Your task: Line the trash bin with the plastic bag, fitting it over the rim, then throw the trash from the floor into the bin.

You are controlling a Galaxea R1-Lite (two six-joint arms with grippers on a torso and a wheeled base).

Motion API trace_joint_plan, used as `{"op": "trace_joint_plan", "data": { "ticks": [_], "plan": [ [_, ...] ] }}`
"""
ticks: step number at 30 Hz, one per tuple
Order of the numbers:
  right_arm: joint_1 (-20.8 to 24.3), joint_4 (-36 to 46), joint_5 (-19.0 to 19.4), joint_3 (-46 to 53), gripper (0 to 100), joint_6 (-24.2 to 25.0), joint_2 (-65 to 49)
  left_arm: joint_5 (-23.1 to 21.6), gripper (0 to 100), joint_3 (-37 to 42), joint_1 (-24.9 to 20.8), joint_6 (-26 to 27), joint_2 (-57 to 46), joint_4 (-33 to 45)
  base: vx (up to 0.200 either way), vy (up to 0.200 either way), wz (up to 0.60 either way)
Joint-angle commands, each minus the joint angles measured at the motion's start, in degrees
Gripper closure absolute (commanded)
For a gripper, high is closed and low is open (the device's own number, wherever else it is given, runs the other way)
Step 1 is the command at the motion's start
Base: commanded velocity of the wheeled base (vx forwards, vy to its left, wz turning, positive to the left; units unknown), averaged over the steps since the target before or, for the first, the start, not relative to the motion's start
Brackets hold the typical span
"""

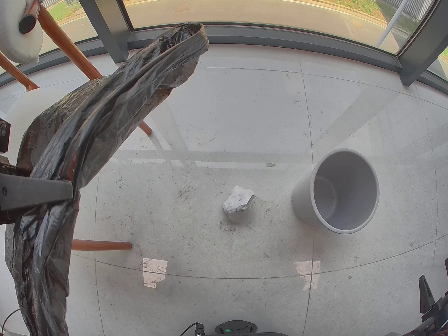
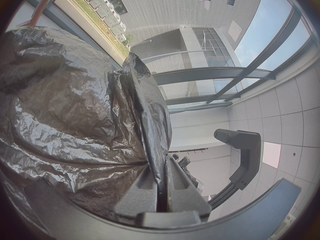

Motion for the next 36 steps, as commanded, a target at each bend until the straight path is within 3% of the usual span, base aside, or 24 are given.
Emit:
{"op": "trace_joint_plan", "data": {
  "ticks": [1,4,13,33,36],
  "plan": [
    [0.0,0.0,0.0,0.9,0,0.0,0.1,0.0,100,-0.2,-0.1,-0.2,0.0,-1.9,0.0,-0.2,0.0],
    [0.0,0.0,0.0,0.9,0,0.1,0.1,-0.1,100,-0.3,-0.3,-2.4,0.1,-4.8,0.0,-0.2,0.0],
    [-0.2,0.0,0.0,0.9,0,0.0,0.5,-0.7,100,-0.3,-6.0,-15.7,0.5,-19.0,0.0,-0.2,0.0],
    [0.0,0.0,0.0,0.9,0,0.0,0.1,-5.8,100,-1.8,-6.3,-16.3,10.5,-29.0,0.0,-0.2,0.0],
    [0.0,0.0,0.0,0.9,0,0.1,0.0,-5.9,100,-2.4,-8.2,-16.3,11.8,-29.0,0.0,-0.2,0.0]
  ]
}}
